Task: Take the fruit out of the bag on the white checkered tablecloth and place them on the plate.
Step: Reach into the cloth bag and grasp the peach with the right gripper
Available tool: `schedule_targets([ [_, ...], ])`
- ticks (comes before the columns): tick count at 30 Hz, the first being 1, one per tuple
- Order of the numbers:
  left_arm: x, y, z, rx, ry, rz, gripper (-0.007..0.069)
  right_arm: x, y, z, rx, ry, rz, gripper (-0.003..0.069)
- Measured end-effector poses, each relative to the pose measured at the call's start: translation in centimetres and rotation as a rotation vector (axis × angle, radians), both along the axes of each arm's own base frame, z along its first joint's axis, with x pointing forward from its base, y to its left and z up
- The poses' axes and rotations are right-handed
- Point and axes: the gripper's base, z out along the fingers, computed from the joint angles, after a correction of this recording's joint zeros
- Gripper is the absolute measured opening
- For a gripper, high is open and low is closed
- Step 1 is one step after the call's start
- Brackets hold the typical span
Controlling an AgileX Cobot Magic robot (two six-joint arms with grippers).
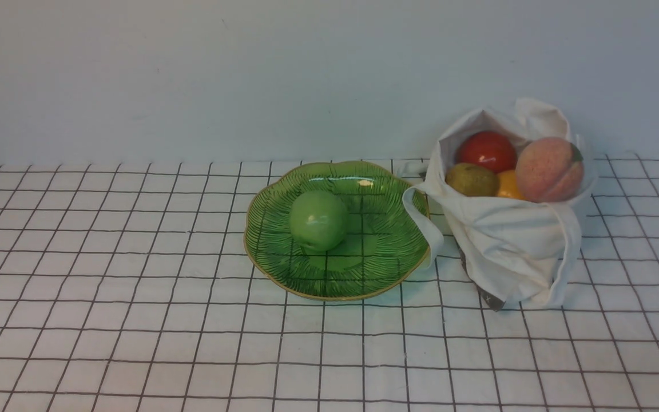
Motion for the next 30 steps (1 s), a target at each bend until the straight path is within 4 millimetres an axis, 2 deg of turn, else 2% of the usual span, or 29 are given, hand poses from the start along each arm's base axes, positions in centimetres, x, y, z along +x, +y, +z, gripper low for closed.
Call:
schedule_targets([
  [3, 0.0, 0.0, 0.0, 0.000, 0.000, 0.000, -0.0008, -0.3, 0.0, 4.1, -0.139, -0.084, -0.007, -0.0015],
  [4, 0.0, 0.0, 0.0, 0.000, 0.000, 0.000, -0.0008, 0.3, 0.2, 6.4, -0.242, -0.066, 0.006, -0.0015],
  [5, 0.0, 0.0, 0.0, 0.000, 0.000, 0.000, -0.0008, 1.1, 0.4, 7.5, -0.304, -0.022, 0.026, -0.0015],
  [6, 0.0, 0.0, 0.0, 0.000, 0.000, 0.000, -0.0008, 1.5, 0.4, 7.6, -0.318, 0.004, 0.033, -0.0015],
  [7, 0.0, 0.0, 0.0, 0.000, 0.000, 0.000, -0.0008, 3.3, 0.8, 9.0, -0.414, 0.118, 0.079, -0.0015],
  [8, 0.0, 0.0, 0.0, 0.000, 0.000, 0.000, -0.0008, 3.5, 0.8, 9.2, -0.414, 0.125, 0.080, -0.0015],
  [9, 0.0, 0.0, 0.0, 0.000, 0.000, 0.000, -0.0008, 5.5, 1.0, 9.5, -0.474, 0.250, 0.124, -0.0013],
  [11, 0.0, 0.0, 0.0, 0.000, 0.000, 0.000, -0.0008, 8.5, 1.2, 9.6, -0.538, 0.396, 0.167, 0.0000],
  [12, 0.0, 0.0, 0.0, 0.000, 0.000, 0.000, -0.0008, 9.2, 1.3, 9.4, -0.547, 0.423, 0.174, 0.0003],
  [13, 0.0, 0.0, 0.0, 0.000, 0.000, 0.000, -0.0008, 12.3, 1.5, 9.3, -0.575, 0.520, 0.203, 0.0041],
  [15, 0.0, 0.0, 0.0, 0.000, 0.000, 0.000, -0.0008, 14.2, 1.7, 9.5, -0.590, 0.552, 0.215, 0.0082],
  [16, 0.0, 0.0, 0.0, 0.000, 0.000, 0.000, -0.0008, 16.3, 1.8, 9.2, -0.611, 0.594, 0.231, 0.0125],
  [20, 0.0, 0.0, 0.0, 0.000, 0.000, 0.000, -0.0008, 21.2, 2.1, 9.1, -0.657, 0.652, 0.253, 0.0285],
  [21, 0.0, 0.0, 0.0, 0.000, 0.000, 0.000, -0.0008, 22.8, 2.3, 9.2, -0.665, 0.661, 0.255, 0.0361],
  [23, 0.0, 0.0, 0.0, 0.000, 0.000, 0.000, -0.0008, 24.2, 2.3, 8.9, -0.671, 0.682, 0.261, 0.0417],
  [24, 0.0, 0.0, 0.0, 0.000, 0.000, 0.000, -0.0008, 26.0, 2.5, 8.5, -0.675, 0.702, 0.266, 0.0508],
  [26, 0.0, 0.0, 0.0, 0.000, 0.000, 0.000, -0.0008, 28.1, 2.6, 7.9, -0.669, 0.728, 0.265, 0.0610],
  [30, 0.0, 0.0, 0.0, 0.000, 0.000, 0.000, -0.0008, 31.1, 2.7, 6.3, -0.670, 0.795, 0.248, 0.0682],
])
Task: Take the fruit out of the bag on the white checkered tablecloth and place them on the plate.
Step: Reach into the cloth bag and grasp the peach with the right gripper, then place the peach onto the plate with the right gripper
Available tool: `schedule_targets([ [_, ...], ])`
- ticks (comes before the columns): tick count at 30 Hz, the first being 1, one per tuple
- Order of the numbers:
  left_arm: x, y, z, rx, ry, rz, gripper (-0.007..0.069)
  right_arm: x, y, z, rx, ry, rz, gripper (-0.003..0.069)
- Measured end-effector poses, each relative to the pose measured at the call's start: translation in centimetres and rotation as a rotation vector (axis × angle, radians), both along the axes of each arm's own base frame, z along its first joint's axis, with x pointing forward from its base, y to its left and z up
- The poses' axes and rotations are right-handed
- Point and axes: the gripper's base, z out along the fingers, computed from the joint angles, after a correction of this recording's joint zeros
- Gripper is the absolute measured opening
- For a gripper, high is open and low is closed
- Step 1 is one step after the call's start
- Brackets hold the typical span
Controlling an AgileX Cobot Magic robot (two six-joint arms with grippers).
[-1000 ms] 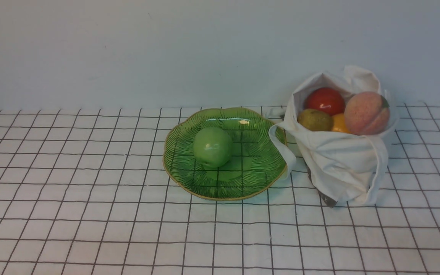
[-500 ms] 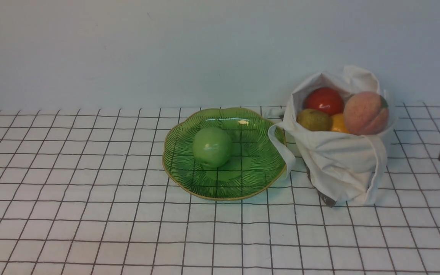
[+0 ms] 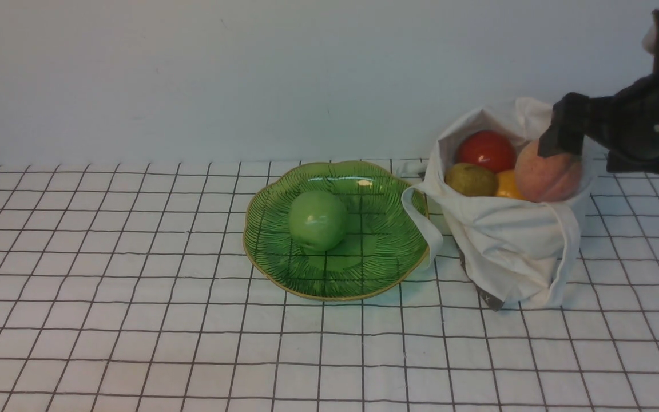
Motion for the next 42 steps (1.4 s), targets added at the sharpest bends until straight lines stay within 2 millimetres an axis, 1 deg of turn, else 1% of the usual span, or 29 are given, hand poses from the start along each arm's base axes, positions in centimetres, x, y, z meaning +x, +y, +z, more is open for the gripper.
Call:
schedule_targets([
  [4, 0.0, 0.0, 0.0, 0.000, 0.000, 0.000, -0.0008, 2.3, -0.3, -2.1, -0.054, 0.039, -0.028, 0.0691],
  [7, 0.0, 0.0, 0.0, 0.000, 0.000, 0.000, -0.0008, 3.3, -0.4, -3.4, -0.061, 0.033, -0.046, 0.0691],
  [10, 0.0, 0.0, 0.0, 0.000, 0.000, 0.000, -0.0008, 4.1, -0.3, -4.2, -0.052, 0.006, -0.053, 0.0691],
  [16, 0.0, 0.0, 0.0, 0.000, 0.000, 0.000, -0.0008, 4.9, -0.2, -5.7, -0.041, 0.005, -0.058, 0.0685],
  [22, 0.0, 0.0, 0.0, 0.000, 0.000, 0.000, -0.0008, 5.6, -0.1, -6.2, -0.038, -0.017, -0.060, 0.0664],
  [27, 0.0, 0.0, 0.0, 0.000, 0.000, 0.000, -0.0008, 5.6, -0.1, -6.3, -0.039, -0.016, -0.059, 0.0609],
  [31, 0.0, 0.0, 0.0, 0.000, 0.000, 0.000, -0.0008, 5.5, -0.1, -6.3, -0.041, -0.009, -0.058, 0.0609],
  [33, 0.0, 0.0, 0.0, 0.000, 0.000, 0.000, -0.0008, 5.4, -0.1, -6.2, -0.043, -0.007, -0.056, 0.0609],
  [37, 0.0, 0.0, 0.0, 0.000, 0.000, 0.000, -0.0008, 4.5, -0.3, -4.8, -0.060, 0.009, -0.048, 0.0609],
  [39, 0.0, 0.0, 0.0, 0.000, 0.000, 0.000, -0.0008, 3.9, -0.4, -3.1, -0.062, -0.020, -0.047, 0.0609],
  [40, 0.0, 0.0, 0.0, 0.000, 0.000, 0.000, -0.0008, 3.3, -0.4, -1.6, -0.058, -0.054, -0.048, 0.0609],
  [41, 0.0, 0.0, 0.0, 0.000, 0.000, 0.000, -0.0008, 3.0, -0.4, -1.0, -0.055, -0.068, -0.048, 0.0609],
  [42, 0.0, 0.0, 0.0, 0.000, 0.000, 0.000, -0.0008, 2.4, -0.4, 0.3, -0.042, -0.097, -0.050, 0.0609],
])
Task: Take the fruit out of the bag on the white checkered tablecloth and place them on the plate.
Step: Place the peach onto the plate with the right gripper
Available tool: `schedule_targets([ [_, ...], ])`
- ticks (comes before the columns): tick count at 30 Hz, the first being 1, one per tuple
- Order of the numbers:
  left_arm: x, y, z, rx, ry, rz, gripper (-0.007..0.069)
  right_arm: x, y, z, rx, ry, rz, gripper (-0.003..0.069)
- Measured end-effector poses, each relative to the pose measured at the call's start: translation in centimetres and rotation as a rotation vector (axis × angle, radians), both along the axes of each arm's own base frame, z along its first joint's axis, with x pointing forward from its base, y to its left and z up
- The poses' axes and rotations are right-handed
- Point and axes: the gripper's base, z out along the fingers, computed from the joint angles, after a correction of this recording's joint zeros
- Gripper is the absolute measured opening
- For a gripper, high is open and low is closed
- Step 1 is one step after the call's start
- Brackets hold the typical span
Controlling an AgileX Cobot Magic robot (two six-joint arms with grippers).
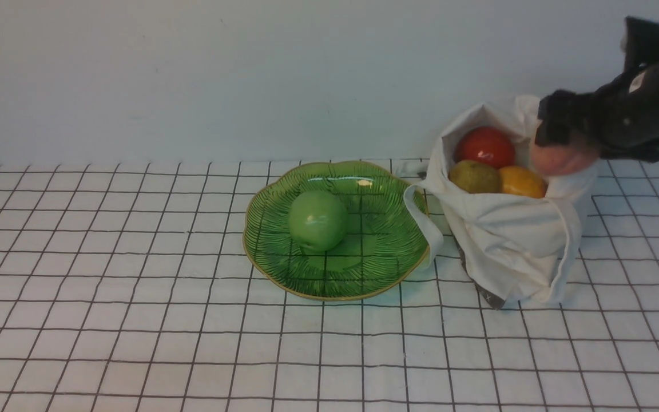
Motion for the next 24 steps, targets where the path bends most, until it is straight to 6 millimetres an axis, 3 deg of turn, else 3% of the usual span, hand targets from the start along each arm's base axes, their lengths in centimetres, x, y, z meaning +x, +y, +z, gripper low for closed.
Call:
schedule_targets([
  [4, 0.0, 0.0, 0.0, 0.000, 0.000, 0.000, -0.0008, -1.5, 0.8, 2.6, 0.039, -0.051, 0.030, 0.0609],
  [8, 0.0, 0.0, 0.0, 0.000, 0.000, 0.000, -0.0008, -2.5, 5.0, 3.0, 0.042, -0.066, 0.215, 0.0609],
  [14, 0.0, 0.0, 0.0, 0.000, 0.000, 0.000, -0.0008, -2.7, 13.2, -1.0, 0.024, -0.019, 0.476, 0.0609],
  [16, 0.0, 0.0, 0.0, 0.000, 0.000, 0.000, -0.0008, -2.5, 14.3, -2.1, 0.018, -0.013, 0.499, 0.0609],
  [18, 0.0, 0.0, 0.0, 0.000, 0.000, 0.000, -0.0008, -1.9, 15.9, -4.4, 0.008, 0.001, 0.521, 0.0609],
  [22, 0.0, 0.0, 0.0, 0.000, 0.000, 0.000, -0.0008, -1.2, 16.5, -6.2, 0.007, 0.001, 0.514, 0.0615],
  [24, 0.0, 0.0, 0.0, 0.000, 0.000, 0.000, -0.0008, -1.1, 16.5, -6.5, 0.009, 0.003, 0.509, 0.0652],
])
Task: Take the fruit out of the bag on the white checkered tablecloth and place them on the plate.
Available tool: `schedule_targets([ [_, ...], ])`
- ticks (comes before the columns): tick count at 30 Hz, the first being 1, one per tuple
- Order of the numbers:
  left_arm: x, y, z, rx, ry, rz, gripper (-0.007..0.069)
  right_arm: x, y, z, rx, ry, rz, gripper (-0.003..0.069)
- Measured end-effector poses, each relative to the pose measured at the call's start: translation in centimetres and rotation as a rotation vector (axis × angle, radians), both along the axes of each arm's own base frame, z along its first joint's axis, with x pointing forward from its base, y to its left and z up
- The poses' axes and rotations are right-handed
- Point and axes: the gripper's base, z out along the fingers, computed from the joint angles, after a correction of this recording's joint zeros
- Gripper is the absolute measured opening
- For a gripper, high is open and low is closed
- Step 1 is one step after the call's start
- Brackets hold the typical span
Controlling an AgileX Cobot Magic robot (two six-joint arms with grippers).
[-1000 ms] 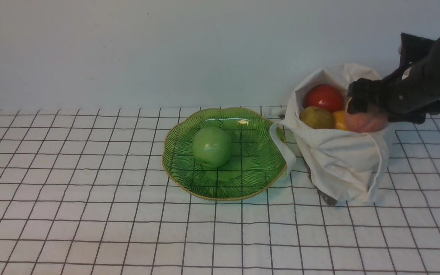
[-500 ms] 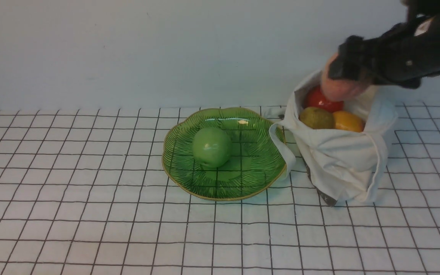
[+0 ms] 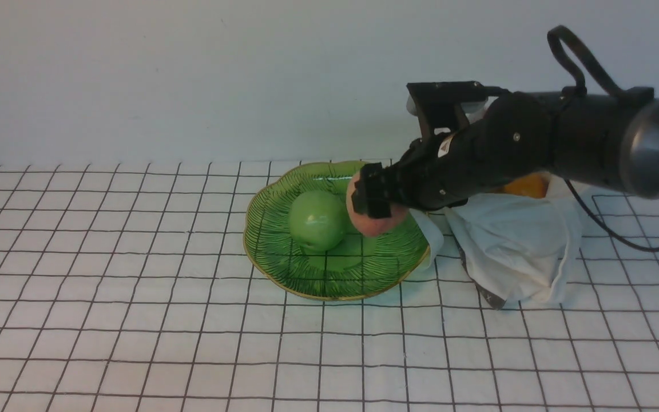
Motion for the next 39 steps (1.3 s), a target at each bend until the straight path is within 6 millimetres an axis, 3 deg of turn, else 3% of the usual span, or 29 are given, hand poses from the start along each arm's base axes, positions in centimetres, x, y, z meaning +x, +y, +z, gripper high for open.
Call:
schedule_targets([
  [4, 0.0, 0.0, 0.0, 0.000, 0.000, 0.000, -0.0008, 0.0, 0.0, 0.0, 0.003, 0.000, -0.004, 0.0687],
  [13, 0.0, 0.0, 0.0, 0.000, 0.000, 0.000, -0.0008, -0.3, 0.0, 0.7, -0.001, 0.024, 0.007, 0.0691],
  [15, 0.0, 0.0, 0.0, 0.000, 0.000, 0.000, -0.0008, -0.5, 0.0, 2.2, -0.004, 0.035, 0.023, 0.0677],
  [17, 0.0, 0.0, 0.0, 0.000, 0.000, 0.000, -0.0008, -0.9, -0.4, 5.6, -0.002, 0.021, 0.046, 0.0625],
  [18, 0.0, 0.0, 0.0, 0.000, 0.000, 0.000, -0.0008, -0.9, -0.4, 5.6, -0.002, 0.021, 0.046, 0.0625],
  [19, 0.0, 0.0, 0.0, 0.000, 0.000, 0.000, -0.0008, -1.5, -0.9, 8.9, -0.015, 0.001, 0.067, 0.0569],
  [20, 0.0, 0.0, 0.0, 0.000, 0.000, 0.000, -0.0008, -2.0, -1.4, 10.9, -0.033, -0.005, 0.079, 0.0517],
  [21, 0.0, 0.0, 0.0, 0.000, 0.000, 0.000, -0.0008, -2.6, -1.9, 12.6, -0.056, -0.009, 0.090, 0.0467],
  [22, 0.0, 0.0, 0.0, 0.000, 0.000, 0.000, -0.0008, -2.7, -2.0, 12.8, -0.059, -0.015, 0.089, 0.0456],
  [23, 0.0, 0.0, 0.0, 0.000, 0.000, 0.000, -0.0008, -4.1, -3.1, 15.8, -0.117, -0.010, 0.105, 0.0356],
  [24, 0.0, 0.0, 0.0, 0.000, 0.000, 0.000, -0.0008, -4.8, -3.7, 17.0, -0.144, -0.023, 0.104, 0.0309],
  [25, 0.0, 0.0, 0.0, 0.000, 0.000, 0.000, -0.0008, -4.9, -3.7, 17.1, -0.146, -0.020, 0.105, 0.0298],
  [28, 0.0, 0.0, 0.0, 0.000, 0.000, 0.000, -0.0008, -7.5, -5.7, 20.8, -0.194, -0.107, 0.079, 0.0112],
  [30, 0.0, 0.0, 0.0, 0.000, 0.000, 0.000, -0.0008, -9.3, -6.7, 22.1, -0.187, -0.140, 0.072, 0.0031],
  [34, 0.0, 0.0, 0.0, 0.000, 0.000, 0.000, -0.0008, -14.8, -9.3, 23.9, -0.162, -0.191, 0.066, -0.0010],
  [39, 0.0, 0.0, 0.0, 0.000, 0.000, 0.000, -0.0008, -20.9, -12.6, 22.3, -0.148, -0.190, 0.005, -0.0013],
])
